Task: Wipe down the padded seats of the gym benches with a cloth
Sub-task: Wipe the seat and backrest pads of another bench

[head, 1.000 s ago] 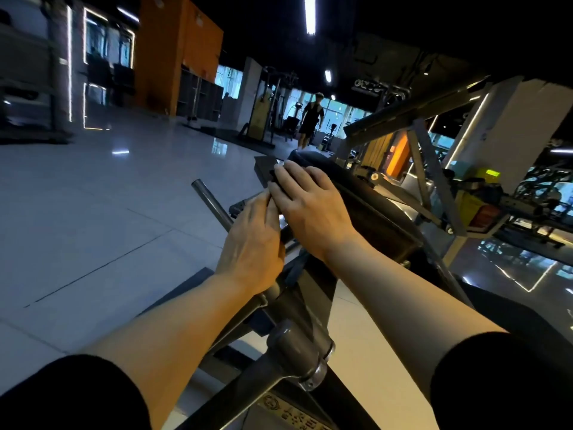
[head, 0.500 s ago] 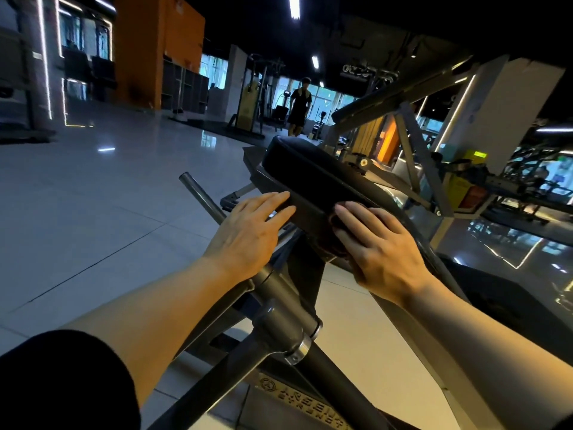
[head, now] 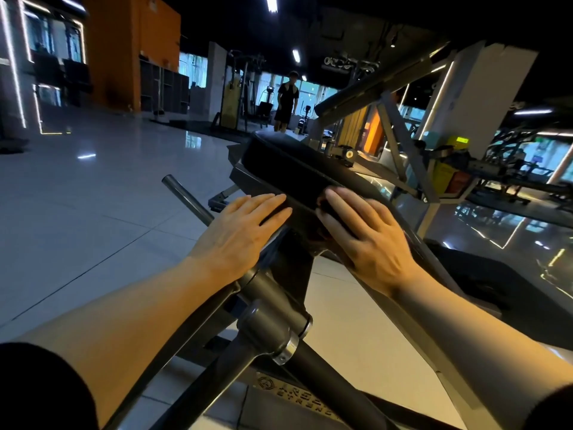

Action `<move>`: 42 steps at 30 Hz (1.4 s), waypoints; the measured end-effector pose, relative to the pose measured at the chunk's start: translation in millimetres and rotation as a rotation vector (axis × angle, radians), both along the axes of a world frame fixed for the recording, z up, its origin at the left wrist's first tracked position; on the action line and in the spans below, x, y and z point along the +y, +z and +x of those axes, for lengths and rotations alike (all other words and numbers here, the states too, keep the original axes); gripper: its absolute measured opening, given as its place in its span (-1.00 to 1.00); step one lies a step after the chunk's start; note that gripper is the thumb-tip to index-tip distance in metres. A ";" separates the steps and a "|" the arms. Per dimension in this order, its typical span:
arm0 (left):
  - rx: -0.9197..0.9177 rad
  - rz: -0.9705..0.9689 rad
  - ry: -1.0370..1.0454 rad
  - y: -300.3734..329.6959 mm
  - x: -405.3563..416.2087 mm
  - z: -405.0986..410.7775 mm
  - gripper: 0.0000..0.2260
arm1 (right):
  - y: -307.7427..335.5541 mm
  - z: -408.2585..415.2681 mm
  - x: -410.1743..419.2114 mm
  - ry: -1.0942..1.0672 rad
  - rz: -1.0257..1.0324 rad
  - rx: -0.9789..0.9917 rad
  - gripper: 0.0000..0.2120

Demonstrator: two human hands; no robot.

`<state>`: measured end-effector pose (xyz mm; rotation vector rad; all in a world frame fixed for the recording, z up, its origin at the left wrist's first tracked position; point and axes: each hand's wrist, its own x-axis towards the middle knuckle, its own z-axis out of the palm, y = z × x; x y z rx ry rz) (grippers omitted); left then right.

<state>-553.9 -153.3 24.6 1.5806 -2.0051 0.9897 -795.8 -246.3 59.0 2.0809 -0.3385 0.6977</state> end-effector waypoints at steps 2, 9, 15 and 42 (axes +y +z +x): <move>-0.042 0.008 -0.022 1.5 -0.5 -2.1 -0.41 | 3.9 3.8 -2.0 -0.065 -0.016 0.044 -0.47; -0.145 0.033 -0.066 5.3 -2.5 -9.1 -0.35 | -29.0 -51.9 12.3 -0.188 0.121 -0.076 -0.53; -0.416 0.182 -0.201 36.6 -6.0 -30.3 -0.28 | -29.5 -68.4 19.9 -0.190 0.217 -0.039 -0.56; 0.353 0.069 0.241 1.0 28.7 -171.2 -0.39 | -7.0 -61.3 13.8 0.010 0.341 0.033 -0.65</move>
